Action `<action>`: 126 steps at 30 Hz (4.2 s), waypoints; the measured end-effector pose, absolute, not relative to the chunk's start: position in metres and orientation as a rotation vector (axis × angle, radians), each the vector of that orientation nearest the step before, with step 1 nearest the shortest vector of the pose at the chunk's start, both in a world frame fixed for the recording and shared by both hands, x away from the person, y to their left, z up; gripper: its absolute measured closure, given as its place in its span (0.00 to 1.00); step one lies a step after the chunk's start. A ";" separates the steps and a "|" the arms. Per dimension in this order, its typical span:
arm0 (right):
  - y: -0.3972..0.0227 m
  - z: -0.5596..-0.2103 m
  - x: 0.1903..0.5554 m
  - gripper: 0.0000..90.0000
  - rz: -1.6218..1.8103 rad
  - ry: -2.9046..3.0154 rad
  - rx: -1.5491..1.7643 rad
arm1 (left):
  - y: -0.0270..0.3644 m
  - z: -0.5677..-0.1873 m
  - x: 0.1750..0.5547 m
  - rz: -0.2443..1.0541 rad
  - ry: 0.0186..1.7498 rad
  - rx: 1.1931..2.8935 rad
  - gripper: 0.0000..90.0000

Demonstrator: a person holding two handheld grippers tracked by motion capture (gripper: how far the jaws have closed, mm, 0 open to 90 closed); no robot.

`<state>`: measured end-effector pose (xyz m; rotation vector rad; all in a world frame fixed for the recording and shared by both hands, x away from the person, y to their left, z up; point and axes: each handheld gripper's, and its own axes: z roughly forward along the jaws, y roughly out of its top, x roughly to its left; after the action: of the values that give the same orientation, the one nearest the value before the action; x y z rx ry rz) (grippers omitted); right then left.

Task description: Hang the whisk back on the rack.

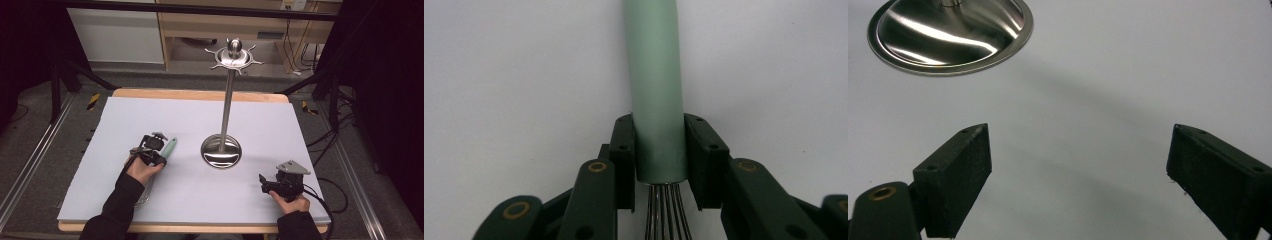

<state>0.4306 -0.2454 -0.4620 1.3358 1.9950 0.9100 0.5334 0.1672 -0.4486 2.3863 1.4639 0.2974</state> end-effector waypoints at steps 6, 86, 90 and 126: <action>-0.246 -0.462 0.430 0.12 0.909 1.996 1.335 | 0.167 -0.445 0.529 0.302 1.428 2.364 0.76; -0.247 -0.461 0.430 0.12 0.915 1.980 1.334 | 0.208 -0.326 0.447 0.555 1.030 1.771 0.76; -0.247 -0.461 0.430 0.12 0.915 1.980 1.334 | 0.203 -0.319 0.447 0.556 1.004 1.759 0.76; -0.247 -0.461 0.431 0.12 0.926 1.979 1.337 | 0.156 -0.277 0.454 0.546 0.818 1.730 0.76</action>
<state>0.4312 -0.2469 -0.4607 1.3365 1.9792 0.9264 0.4545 0.1559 -0.2769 1.7304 0.8184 0.5463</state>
